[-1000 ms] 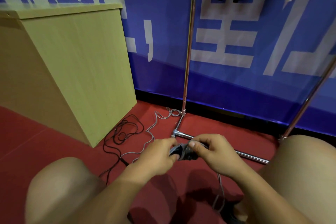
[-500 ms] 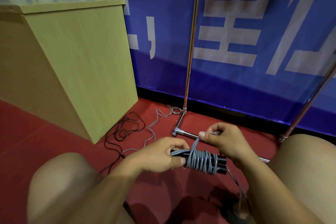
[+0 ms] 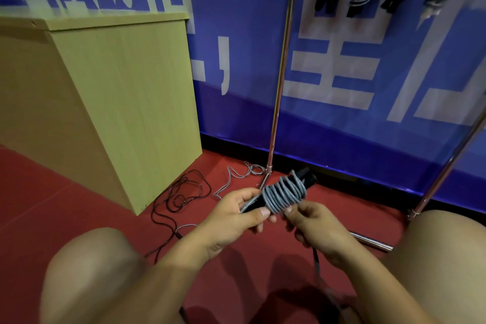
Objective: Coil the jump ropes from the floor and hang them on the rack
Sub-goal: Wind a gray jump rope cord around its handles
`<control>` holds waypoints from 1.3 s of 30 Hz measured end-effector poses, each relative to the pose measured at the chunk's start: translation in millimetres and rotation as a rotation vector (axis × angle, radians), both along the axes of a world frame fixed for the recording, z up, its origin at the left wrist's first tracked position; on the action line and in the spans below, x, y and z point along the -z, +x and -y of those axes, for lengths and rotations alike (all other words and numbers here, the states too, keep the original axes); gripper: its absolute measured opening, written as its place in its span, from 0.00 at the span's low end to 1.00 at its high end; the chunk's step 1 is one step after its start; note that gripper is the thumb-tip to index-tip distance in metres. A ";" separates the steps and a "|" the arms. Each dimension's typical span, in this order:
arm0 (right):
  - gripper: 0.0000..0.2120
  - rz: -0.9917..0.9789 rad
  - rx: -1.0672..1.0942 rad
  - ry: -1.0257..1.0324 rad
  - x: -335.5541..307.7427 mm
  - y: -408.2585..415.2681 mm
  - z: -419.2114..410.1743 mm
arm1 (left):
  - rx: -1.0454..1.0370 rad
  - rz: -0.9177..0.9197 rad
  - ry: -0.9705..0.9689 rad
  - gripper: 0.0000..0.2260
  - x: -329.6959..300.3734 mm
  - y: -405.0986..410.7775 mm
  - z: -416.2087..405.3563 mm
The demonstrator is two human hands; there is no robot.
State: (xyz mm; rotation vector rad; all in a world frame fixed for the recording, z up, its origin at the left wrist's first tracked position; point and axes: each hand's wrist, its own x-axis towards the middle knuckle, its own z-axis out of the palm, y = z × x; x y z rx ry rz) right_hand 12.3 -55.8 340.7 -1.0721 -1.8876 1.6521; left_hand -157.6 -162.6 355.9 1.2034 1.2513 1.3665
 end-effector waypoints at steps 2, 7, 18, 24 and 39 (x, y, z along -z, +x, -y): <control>0.13 0.058 -0.081 0.041 -0.1 -0.9 4.2 | -0.088 -0.017 -0.024 0.07 2.1 0.2 -2.6; 0.12 0.130 -0.190 0.203 1.4 -1.4 11.5 | -0.356 -0.129 -0.146 0.01 8.1 -4.7 -8.4; 0.10 0.235 -0.150 0.387 2.4 0.5 6.9 | -0.538 -0.602 -0.305 0.08 21.0 -15.6 -16.1; 0.18 0.295 -0.110 0.466 -3.4 3.1 9.3 | -0.536 -0.714 -0.283 0.08 24.7 -15.4 -19.0; 0.11 0.270 -0.273 0.643 -5.9 11.0 17.3 | -0.470 -0.911 -0.404 0.09 44.0 -21.7 -27.8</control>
